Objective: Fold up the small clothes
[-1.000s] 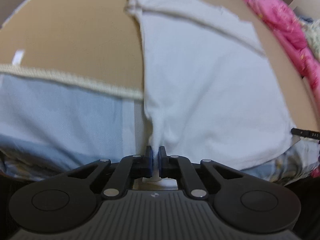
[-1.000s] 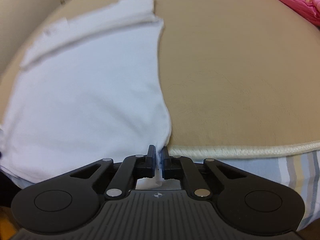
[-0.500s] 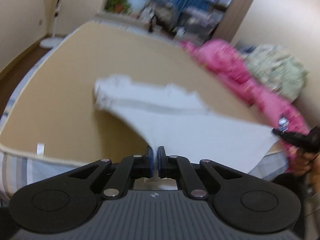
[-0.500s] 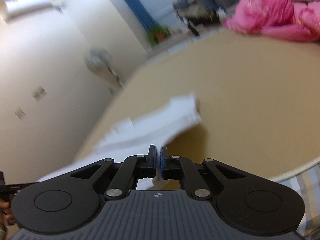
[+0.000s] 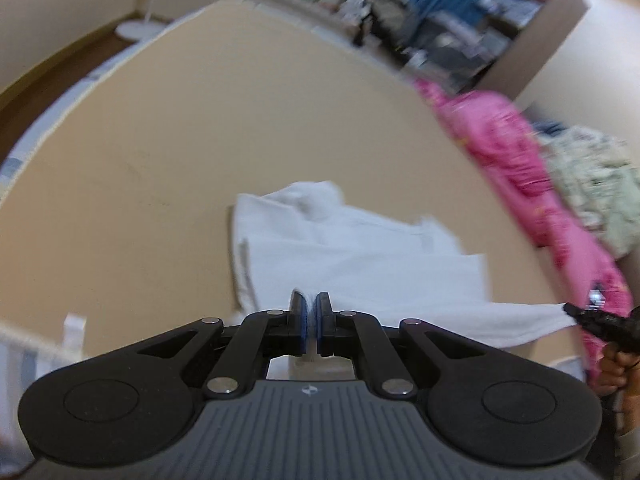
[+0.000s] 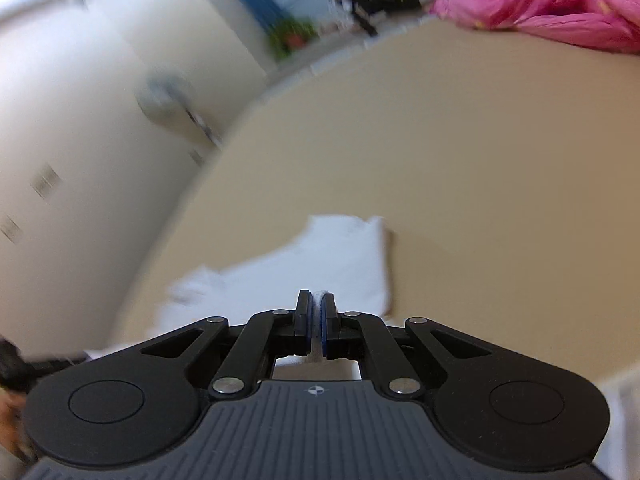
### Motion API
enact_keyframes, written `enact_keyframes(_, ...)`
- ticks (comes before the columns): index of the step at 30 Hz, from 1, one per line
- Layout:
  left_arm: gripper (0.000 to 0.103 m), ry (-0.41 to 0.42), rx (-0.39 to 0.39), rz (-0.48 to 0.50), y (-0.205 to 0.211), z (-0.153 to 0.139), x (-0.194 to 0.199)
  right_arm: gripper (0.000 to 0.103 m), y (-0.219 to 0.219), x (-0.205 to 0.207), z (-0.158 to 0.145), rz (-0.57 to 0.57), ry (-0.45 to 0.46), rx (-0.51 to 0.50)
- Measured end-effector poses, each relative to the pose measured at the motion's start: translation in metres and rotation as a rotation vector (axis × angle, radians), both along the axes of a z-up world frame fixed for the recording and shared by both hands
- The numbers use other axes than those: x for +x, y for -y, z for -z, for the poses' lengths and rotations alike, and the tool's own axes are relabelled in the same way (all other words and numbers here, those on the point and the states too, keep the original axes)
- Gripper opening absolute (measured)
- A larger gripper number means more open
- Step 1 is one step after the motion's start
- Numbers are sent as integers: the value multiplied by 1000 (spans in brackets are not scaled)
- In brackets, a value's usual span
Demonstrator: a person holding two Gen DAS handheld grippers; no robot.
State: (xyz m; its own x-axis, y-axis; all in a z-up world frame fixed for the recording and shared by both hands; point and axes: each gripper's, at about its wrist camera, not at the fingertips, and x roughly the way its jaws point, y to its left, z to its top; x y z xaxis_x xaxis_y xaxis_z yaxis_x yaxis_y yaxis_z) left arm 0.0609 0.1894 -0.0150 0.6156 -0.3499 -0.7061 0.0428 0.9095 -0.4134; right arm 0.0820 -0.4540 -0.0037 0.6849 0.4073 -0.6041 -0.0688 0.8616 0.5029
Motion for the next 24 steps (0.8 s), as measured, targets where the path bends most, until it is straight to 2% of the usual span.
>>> enact_keyframes(2, 4, -40, 16, -9, 2, 19, 36, 3, -14, 40, 24, -31, -42, -126)
enact_keyframes(3, 4, -55, 25, -18, 2, 28, 51, 3, -18, 53, 34, -40, -63, -153)
enact_keyframes(6, 5, -83, 33, -42, -2, 51, 74, 3, -28, 69, 69, -30, -134, -180)
enact_keyframes(8, 5, -123, 70, -52, 3, 63, 80, 4, -31, 77, 83, -9, -193, -179)
enact_keyframes(12, 6, -93, 76, -52, 5, 62, 77, 5, -41, 78, 84, 19, -172, -201)
enact_keyframes(14, 12, -84, 93, -48, 3, 61, 76, 7, -39, 78, 86, 50, -179, -194)
enact_keyframes(15, 16, -73, 96, -59, 1, 59, 73, 14, -36, 82, 86, 70, -173, -190)
enact_keyframes(16, 27, -64, 95, -74, -3, 56, 72, 23, -31, 80, 82, 99, -155, -190)
enact_keyframes(17, 31, -53, 89, -98, -8, 53, 68, 25, -27, 76, 77, 126, -128, -189)
enact_keyframes(20, 33, -31, 50, -160, -27, 43, 57, 30, -10, 62, 65, 198, -67, -206)
enact_keyframes(24, 41, -72, 74, -180, -43, 44, 47, 32, 11, 49, 69, 201, -88, -184)
